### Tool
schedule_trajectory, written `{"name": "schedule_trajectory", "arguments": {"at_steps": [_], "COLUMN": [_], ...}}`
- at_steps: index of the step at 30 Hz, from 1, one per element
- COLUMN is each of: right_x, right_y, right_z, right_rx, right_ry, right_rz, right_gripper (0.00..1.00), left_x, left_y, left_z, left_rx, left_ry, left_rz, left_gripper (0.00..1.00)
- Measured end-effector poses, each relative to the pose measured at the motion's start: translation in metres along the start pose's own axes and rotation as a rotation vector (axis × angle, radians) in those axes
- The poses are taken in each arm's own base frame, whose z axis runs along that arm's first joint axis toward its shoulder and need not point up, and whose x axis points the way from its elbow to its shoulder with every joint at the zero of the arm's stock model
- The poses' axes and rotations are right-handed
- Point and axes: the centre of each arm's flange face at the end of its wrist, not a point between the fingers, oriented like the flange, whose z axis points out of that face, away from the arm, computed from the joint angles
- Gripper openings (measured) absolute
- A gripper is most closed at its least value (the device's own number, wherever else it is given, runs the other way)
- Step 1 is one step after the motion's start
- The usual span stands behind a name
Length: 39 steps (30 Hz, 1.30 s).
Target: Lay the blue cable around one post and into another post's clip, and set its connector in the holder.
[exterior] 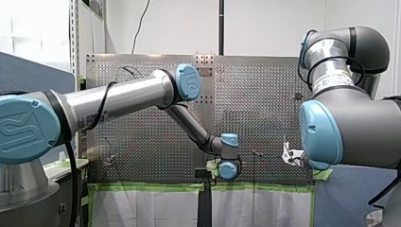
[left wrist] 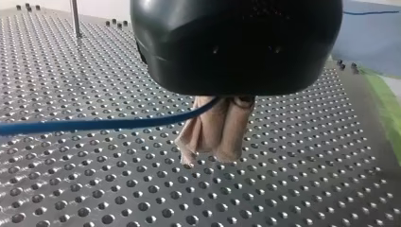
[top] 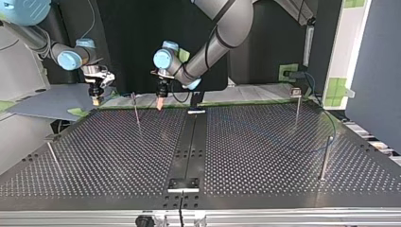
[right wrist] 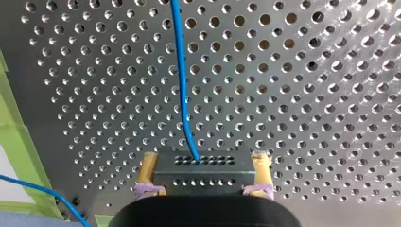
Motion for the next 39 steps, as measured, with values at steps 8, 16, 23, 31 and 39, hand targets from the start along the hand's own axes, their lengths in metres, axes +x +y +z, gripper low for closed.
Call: {"name": "schedule_trajectory", "arguments": {"at_steps": [8,16,23,31,39], "right_x": [0.010,0.019,0.022,0.015,0.007], "right_y": [0.004,0.009,0.014,0.016,0.018], "right_z": [0.010,0.019,0.022,0.026,0.025], "right_rx": [-0.003,-0.005,-0.006,-0.001,-0.001], "right_ry": [0.019,0.047,0.077,0.066,0.053], "right_rz": [-0.001,0.009,0.022,0.026,0.031], "right_gripper": [0.09,0.09,0.09,0.09,0.09], "left_x": [-0.009,-0.016,-0.023,-0.029,-0.024], "left_y": [-0.001,0.004,0.011,0.011,0.014], "left_z": [0.010,0.021,0.030,0.035,0.032], "left_rx": [0.019,0.025,0.022,0.016,0.016], "left_ry": [-0.005,-0.005,-0.004,0.002,0.022], "left_rz": [-0.005,-0.007,-0.008,-0.005,-0.005], "left_gripper": [0.00,0.00,0.00,0.00,0.12]}}
